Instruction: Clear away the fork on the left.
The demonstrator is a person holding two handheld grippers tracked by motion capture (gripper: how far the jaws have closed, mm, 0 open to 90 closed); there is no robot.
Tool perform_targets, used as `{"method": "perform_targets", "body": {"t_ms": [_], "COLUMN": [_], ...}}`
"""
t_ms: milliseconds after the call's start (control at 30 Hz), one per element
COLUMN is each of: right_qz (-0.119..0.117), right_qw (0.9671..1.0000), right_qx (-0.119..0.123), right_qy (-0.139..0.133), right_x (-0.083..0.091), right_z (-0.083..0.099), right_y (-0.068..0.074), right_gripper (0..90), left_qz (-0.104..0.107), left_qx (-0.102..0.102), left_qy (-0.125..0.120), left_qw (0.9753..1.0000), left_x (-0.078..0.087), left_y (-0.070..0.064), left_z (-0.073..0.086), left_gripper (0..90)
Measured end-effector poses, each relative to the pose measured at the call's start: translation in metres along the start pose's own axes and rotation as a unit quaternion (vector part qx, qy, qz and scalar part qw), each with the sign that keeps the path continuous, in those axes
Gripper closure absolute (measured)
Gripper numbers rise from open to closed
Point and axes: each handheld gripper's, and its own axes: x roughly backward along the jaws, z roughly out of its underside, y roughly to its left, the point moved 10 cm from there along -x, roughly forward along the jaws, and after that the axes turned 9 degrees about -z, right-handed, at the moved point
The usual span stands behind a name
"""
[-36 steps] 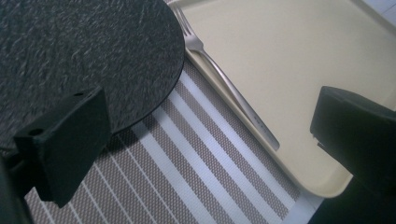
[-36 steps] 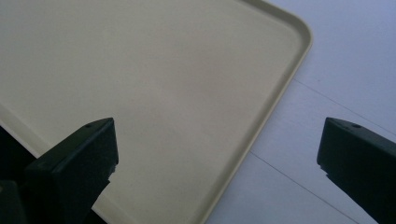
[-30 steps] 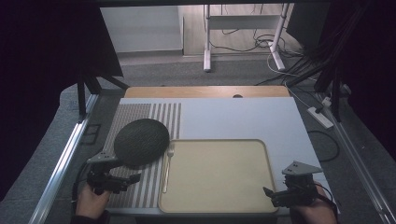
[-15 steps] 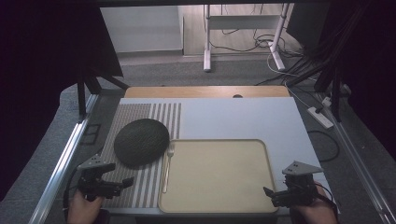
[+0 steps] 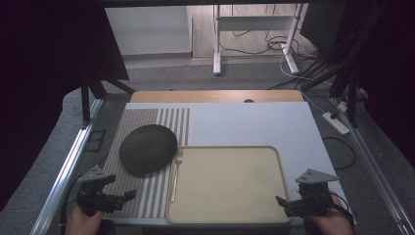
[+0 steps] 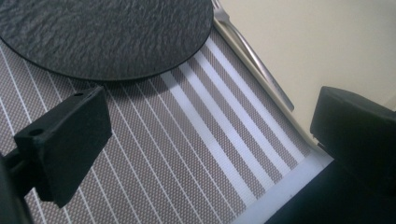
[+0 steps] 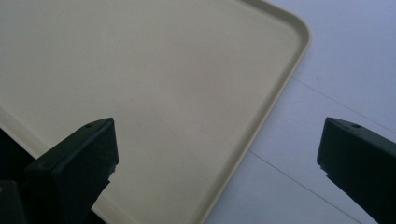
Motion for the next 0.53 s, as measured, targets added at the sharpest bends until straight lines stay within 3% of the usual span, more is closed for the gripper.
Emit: {"method": "perform_targets", "body": {"t_ms": [300, 533], "right_qz": [0.001, 0.000], "right_qw": [1.0000, 1.0000], "right_qx": [-0.002, 0.001], "right_qy": [-0.001, 0.002], "right_x": [0.0003, -0.0003], "right_z": [0.0001, 0.0010], "right_y": [-0.0003, -0.0003], "right_gripper": [0.0, 0.0], "left_qz": [-0.007, -0.007], "left_qx": [-0.001, 0.011], "left_qy": [0.012, 0.014], "left_qw": [0.9999, 0.9998], "left_x": [0.0029, 0.0035], "left_y": [0.0005, 0.0020], "left_z": [0.0058, 0.0063], "left_gripper": [0.1, 0.5]}}
